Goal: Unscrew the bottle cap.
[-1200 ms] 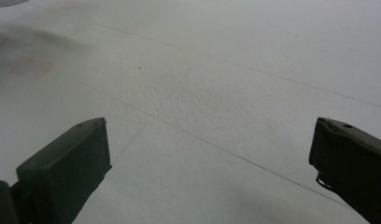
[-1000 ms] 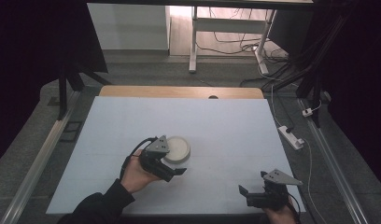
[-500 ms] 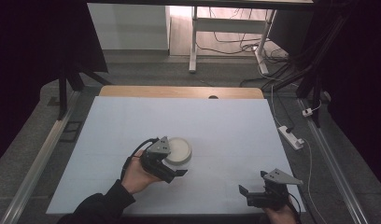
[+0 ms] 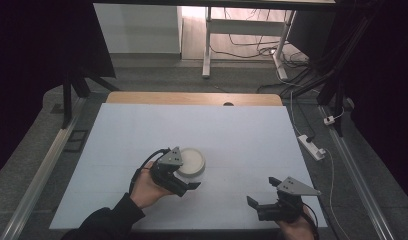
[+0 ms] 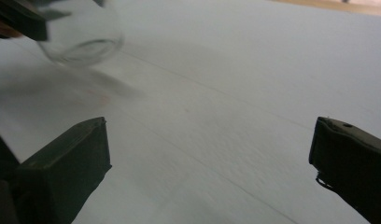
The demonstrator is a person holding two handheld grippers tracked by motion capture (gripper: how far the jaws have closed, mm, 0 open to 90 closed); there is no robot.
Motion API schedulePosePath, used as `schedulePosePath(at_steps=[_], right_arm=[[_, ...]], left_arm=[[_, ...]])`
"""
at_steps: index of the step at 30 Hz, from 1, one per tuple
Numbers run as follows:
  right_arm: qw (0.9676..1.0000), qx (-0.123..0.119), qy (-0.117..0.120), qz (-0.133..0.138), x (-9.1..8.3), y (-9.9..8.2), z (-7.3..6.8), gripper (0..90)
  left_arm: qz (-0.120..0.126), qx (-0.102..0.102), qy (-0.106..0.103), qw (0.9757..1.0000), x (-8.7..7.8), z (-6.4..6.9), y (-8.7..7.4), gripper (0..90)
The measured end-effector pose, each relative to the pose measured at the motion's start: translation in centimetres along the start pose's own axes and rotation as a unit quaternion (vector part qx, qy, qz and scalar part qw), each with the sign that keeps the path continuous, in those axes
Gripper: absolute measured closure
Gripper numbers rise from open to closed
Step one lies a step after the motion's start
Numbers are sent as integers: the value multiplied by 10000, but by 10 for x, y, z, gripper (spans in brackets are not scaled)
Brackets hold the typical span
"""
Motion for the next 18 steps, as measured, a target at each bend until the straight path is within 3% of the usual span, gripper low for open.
schedulePosePath(at_steps=[5,10,13,18], right_arm=[[9985,-289,387,257,5,22,-22,0],[9959,-200,704,538,9,47,-33,0],[9949,-255,840,491,16,56,-40,0],[9944,-455,864,408,34,67,-54,0]], left_arm=[[-9,-10,-6,10000,1,0,-1,71],[2,-21,-22,10000,2,1,-1,71],[9,-27,-37,10000,2,1,-1,71],[-32,-4,-54,10000,4,2,-2,71]])
Point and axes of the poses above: each handheld gripper's, and its own axes: x roughly forward along the jaws, y roughly out of its top, z roughly to its right, the point moved 6 cm from there along x, roughly forward along the jaws, and after that the axes turned 3 degrees about -z, right-handed, at the moved point
